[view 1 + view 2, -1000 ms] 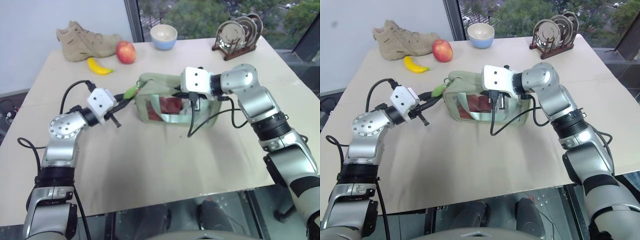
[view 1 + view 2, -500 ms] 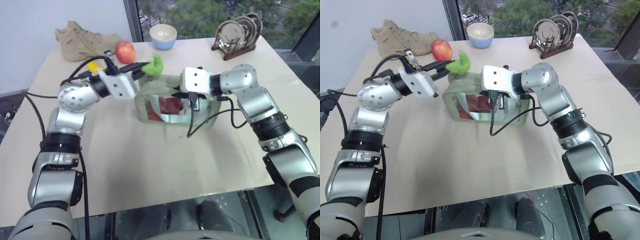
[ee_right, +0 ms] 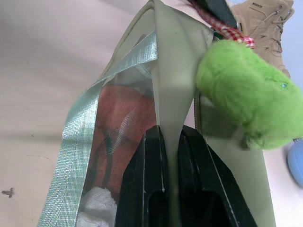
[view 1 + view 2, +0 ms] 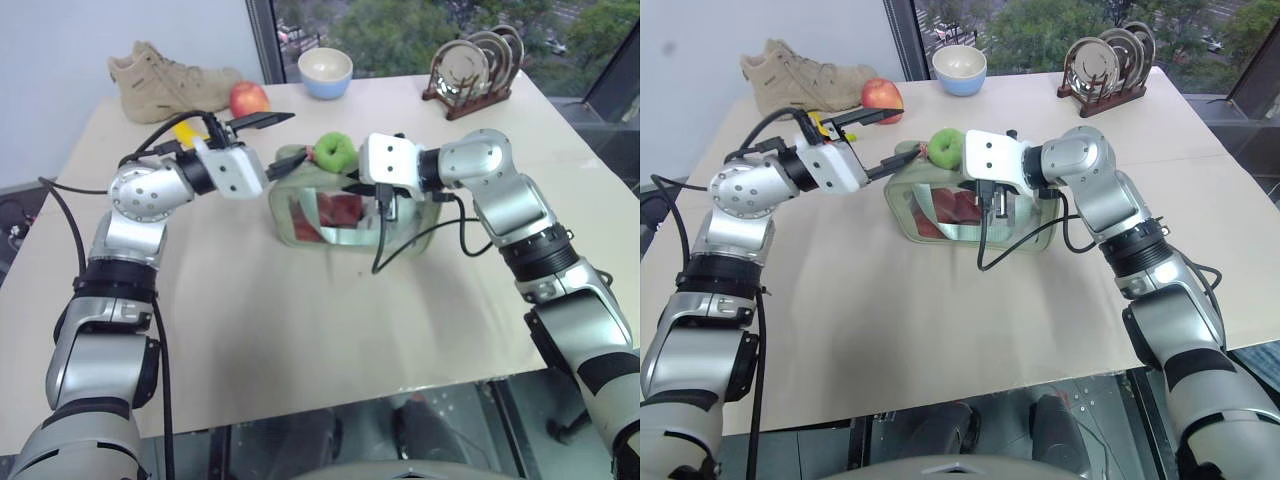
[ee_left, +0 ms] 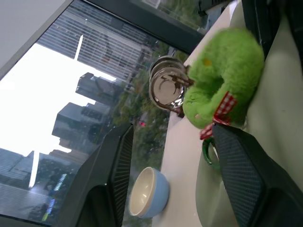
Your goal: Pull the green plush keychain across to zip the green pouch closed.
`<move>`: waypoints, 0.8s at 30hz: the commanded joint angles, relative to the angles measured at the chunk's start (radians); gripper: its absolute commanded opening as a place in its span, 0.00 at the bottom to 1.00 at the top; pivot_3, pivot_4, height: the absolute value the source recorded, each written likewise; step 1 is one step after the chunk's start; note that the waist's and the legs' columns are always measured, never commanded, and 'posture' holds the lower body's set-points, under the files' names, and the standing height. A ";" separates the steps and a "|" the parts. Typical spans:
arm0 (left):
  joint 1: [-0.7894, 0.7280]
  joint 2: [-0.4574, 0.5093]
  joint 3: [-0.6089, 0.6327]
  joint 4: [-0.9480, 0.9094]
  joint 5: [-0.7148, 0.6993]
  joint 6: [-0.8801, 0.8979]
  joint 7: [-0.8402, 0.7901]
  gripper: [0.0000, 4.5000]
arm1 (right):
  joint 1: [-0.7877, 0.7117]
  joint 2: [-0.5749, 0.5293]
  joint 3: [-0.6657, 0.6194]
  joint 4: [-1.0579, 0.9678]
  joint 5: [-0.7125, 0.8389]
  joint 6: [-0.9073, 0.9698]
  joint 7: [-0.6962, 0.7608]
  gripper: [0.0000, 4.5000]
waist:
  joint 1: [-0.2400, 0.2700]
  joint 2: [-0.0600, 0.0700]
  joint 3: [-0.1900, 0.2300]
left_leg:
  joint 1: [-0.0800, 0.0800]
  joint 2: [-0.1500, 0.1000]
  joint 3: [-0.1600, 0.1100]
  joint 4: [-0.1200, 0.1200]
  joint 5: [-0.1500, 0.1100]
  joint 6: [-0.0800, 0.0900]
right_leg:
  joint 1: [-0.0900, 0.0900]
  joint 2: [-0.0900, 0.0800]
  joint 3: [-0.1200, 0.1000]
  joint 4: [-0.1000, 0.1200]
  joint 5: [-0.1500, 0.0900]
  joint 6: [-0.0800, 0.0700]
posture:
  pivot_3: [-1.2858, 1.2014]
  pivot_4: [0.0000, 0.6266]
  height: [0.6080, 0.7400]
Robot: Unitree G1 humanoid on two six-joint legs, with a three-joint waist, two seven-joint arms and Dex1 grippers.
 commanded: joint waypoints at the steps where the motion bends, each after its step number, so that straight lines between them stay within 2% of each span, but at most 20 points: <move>1: 0.088 0.015 0.132 -0.049 -0.242 0.234 -0.067 0.62 | -0.005 -0.006 -0.019 -0.017 0.009 -0.013 -0.006 0.00 | -0.005 0.000 0.000 | 0.000 0.000 0.000 0.000 0.000 0.000 | 0.000 0.000 0.000 0.000 0.000 0.000 | 0.52 0.24 1.00; 4: 0.253 0.005 0.223 -0.168 -0.462 0.516 -0.129 0.62 | -0.004 -0.007 -0.020 -0.016 0.010 -0.015 -0.005 0.00 | -0.021 0.001 0.000 | 0.001 0.000 0.000 -0.001 0.000 0.000 | -0.002 0.000 0.002 0.001 0.000 0.000 | 0.52 0.24 1.00; 7: 0.443 -0.009 0.245 -0.314 -0.543 0.662 -0.143 0.62 | -0.001 -0.014 -0.022 -0.021 0.013 -0.014 -0.001 0.00 | -0.023 0.000 0.000 | 0.000 0.000 -0.001 -0.001 0.000 0.000 | -0.004 0.001 0.002 0.003 0.000 0.000 | 0.52 0.24 1.00; 10: 0.534 -0.038 0.229 -0.397 -0.527 0.717 -0.128 0.62 | 0.001 -0.021 -0.022 -0.025 0.016 -0.011 0.006 0.00 | -0.013 0.000 0.000 | 0.000 -0.002 -0.003 0.000 0.000 0.000 | -0.004 0.001 0.001 0.001 0.000 0.000 | 0.52 0.24 1.00; 14: 0.551 -0.088 0.211 -0.417 -0.479 0.736 -0.110 0.62 | 0.003 -0.027 -0.019 -0.027 0.016 -0.009 0.017 0.00 | 0.003 0.000 -0.001 | 0.001 -0.002 -0.003 0.000 0.000 0.000 | -0.002 0.001 -0.001 0.000 0.000 0.000 | 0.52 0.24 1.00; 24: 0.438 -0.166 0.198 -0.359 -0.383 0.723 -0.077 0.62 | 0.004 -0.029 -0.017 -0.035 0.017 -0.001 0.023 0.00 | 0.004 -0.001 -0.001 | 0.003 -0.002 -0.001 0.001 0.000 0.000 | 0.002 0.000 0.000 0.000 0.000 0.000 | 0.52 0.24 1.00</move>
